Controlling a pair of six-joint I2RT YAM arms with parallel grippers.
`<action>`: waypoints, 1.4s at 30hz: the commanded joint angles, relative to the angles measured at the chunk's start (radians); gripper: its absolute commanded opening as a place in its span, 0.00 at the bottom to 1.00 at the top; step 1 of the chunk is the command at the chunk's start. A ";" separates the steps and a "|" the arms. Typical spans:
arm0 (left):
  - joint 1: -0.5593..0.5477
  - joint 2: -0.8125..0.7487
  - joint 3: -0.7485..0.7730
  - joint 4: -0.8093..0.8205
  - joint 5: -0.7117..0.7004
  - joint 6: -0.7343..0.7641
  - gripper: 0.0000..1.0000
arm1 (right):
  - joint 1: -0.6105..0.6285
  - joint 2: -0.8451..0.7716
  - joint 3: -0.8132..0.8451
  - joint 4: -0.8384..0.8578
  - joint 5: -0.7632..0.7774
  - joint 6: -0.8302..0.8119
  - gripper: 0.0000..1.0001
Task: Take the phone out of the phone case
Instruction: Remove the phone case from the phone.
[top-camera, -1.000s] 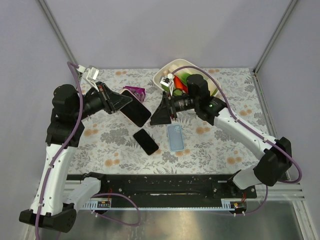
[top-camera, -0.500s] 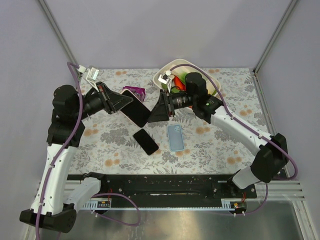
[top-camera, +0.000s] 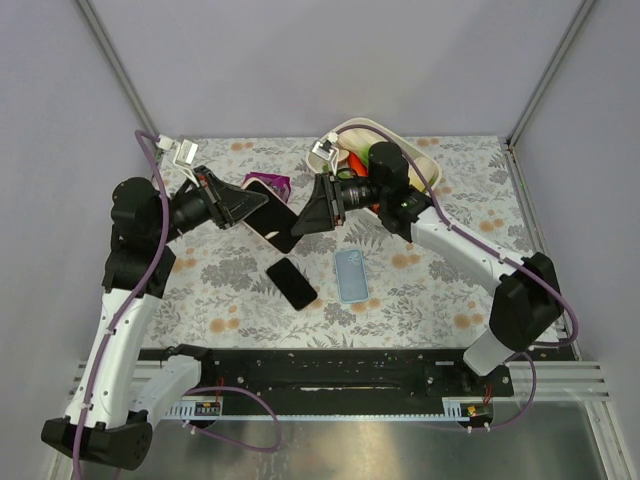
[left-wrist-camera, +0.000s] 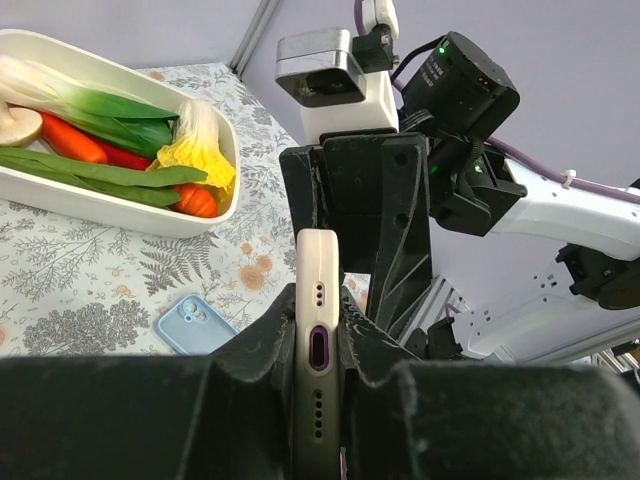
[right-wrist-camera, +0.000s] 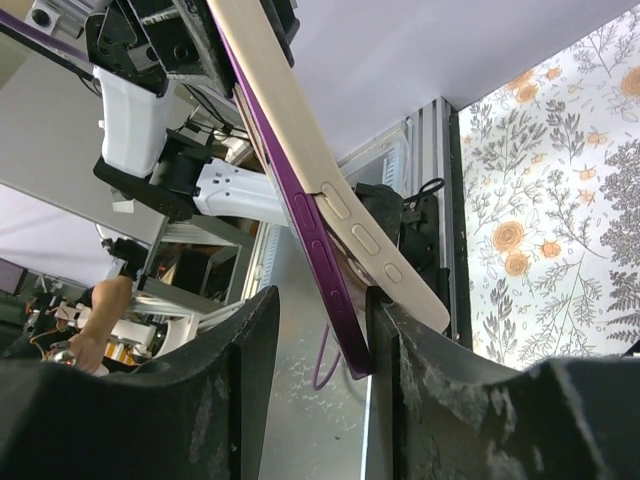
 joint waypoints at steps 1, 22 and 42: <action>-0.026 0.016 -0.033 0.072 0.014 -0.014 0.00 | 0.044 0.000 0.039 0.193 -0.030 0.076 0.47; -0.039 0.048 -0.056 0.220 0.161 0.092 0.90 | -0.018 -0.087 -0.008 0.134 0.019 0.055 0.00; -0.121 0.067 -0.266 0.512 0.227 0.178 0.99 | -0.171 -0.124 -0.057 0.337 0.154 0.375 0.00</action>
